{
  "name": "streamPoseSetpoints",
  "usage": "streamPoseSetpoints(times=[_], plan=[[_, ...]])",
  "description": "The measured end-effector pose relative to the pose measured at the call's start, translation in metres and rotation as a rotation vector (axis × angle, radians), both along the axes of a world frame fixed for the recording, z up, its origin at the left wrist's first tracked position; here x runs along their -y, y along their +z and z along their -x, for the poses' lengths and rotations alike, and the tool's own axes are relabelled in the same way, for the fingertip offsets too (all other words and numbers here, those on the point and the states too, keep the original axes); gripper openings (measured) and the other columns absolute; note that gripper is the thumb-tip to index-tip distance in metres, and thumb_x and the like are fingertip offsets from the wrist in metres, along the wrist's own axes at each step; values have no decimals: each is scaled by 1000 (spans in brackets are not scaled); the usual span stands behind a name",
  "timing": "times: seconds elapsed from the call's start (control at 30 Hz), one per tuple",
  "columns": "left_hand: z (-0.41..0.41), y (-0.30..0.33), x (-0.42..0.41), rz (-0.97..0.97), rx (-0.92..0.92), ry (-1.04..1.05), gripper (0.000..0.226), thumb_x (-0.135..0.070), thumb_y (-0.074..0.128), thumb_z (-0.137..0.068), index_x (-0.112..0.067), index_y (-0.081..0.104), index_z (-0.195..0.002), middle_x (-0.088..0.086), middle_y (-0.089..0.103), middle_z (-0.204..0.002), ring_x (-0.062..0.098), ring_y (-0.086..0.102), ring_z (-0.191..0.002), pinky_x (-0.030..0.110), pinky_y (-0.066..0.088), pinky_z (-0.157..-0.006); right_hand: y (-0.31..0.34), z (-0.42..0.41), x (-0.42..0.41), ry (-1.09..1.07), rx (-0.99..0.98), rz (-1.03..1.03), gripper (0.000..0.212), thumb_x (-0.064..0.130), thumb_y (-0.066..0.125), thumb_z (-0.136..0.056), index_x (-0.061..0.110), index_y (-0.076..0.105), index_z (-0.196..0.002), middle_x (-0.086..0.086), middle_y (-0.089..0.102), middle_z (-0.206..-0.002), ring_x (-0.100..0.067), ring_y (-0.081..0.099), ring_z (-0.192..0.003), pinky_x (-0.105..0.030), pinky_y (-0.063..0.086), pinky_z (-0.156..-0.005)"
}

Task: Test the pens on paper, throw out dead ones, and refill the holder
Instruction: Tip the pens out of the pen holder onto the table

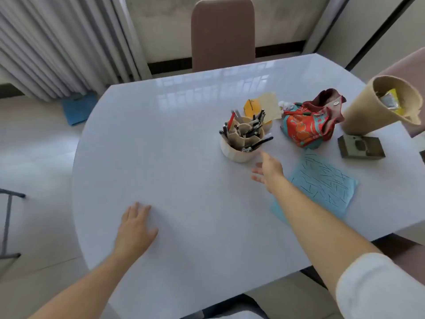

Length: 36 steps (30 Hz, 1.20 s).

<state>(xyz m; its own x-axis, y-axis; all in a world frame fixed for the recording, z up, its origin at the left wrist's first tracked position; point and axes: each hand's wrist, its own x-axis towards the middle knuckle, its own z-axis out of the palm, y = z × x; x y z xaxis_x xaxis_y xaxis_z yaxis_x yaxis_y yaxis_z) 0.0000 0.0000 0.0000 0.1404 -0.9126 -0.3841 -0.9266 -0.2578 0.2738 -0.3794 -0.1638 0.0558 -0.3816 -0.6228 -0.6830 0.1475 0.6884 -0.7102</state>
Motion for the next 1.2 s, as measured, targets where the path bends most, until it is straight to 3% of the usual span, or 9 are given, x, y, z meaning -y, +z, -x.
streamPoseSetpoints(times=[0.17,0.37,0.57,0.7,0.77,0.93,1.07,1.2], plan=[[1,-1,2,-40,18,25,78,-36,75,-78,-21,41,-147,9,25,-160,31,22,-146,43,31,-117,-1,-5,30,51,33,-78,44,43,62,-94,13,61,-127,-14,63,-129,-35,65,-113,-50,61,-74],[3,-1,5,-68,34,25,77,-40,68,-81,-26,34,-149,5,18,-161,27,18,-146,41,32,-116,-2,-16,52,9,3,-135,45,32,52,-96,17,55,-139,-11,59,-137,-39,58,-120,-60,59,-86],[-2,2,8,-100,69,-49,74,-36,62,-83,-27,30,-148,5,17,-160,27,18,-144,39,37,-111,2,-31,45,36,-144,-96,40,27,43,-99,22,58,-136,-10,63,-132,-39,61,-117,-61,60,-83],[-9,6,11,-127,70,-101,73,-40,61,-83,-31,29,-147,4,17,-159,27,18,-143,39,40,-107,5,-41,32,56,90,-68,31,26,59,-92,24,66,-123,-10,71,-120,-33,67,-109,-55,59,-88],[-10,8,13,-134,66,-121,73,-42,60,-82,-32,28,-147,4,17,-159,27,18,-143,38,41,-106,4,-45,22,61,195,-71,26,26,65,-89,24,68,-114,-9,72,-115,-28,67,-102,-48,59,-82],[-18,10,15,-147,54,-165,74,-45,58,-80,-34,28,-146,3,18,-157,26,19,-142,38,43,-104,-1,-51,11,-4,228,12,34,12,71,-86,13,66,-119,-13,70,-114,-26,67,-101,-46,61,-75],[-26,8,15,-141,40,-207,76,-45,57,-79,-35,27,-147,3,18,-158,26,19,-142,38,43,-105,2,-62,8,56,39,99,52,19,86,-74,4,66,-121,-15,70,-118,-30,67,-111,-44,62,-74],[-29,9,15,-152,23,-229,78,-44,57,-80,-34,25,-150,4,15,-159,27,17,-143,39,40,-110,13,-84,5,164,-377,189,87,41,93,-50,8,55,-121,-9,63,-119,-24,66,-105,-46,64,-80]])
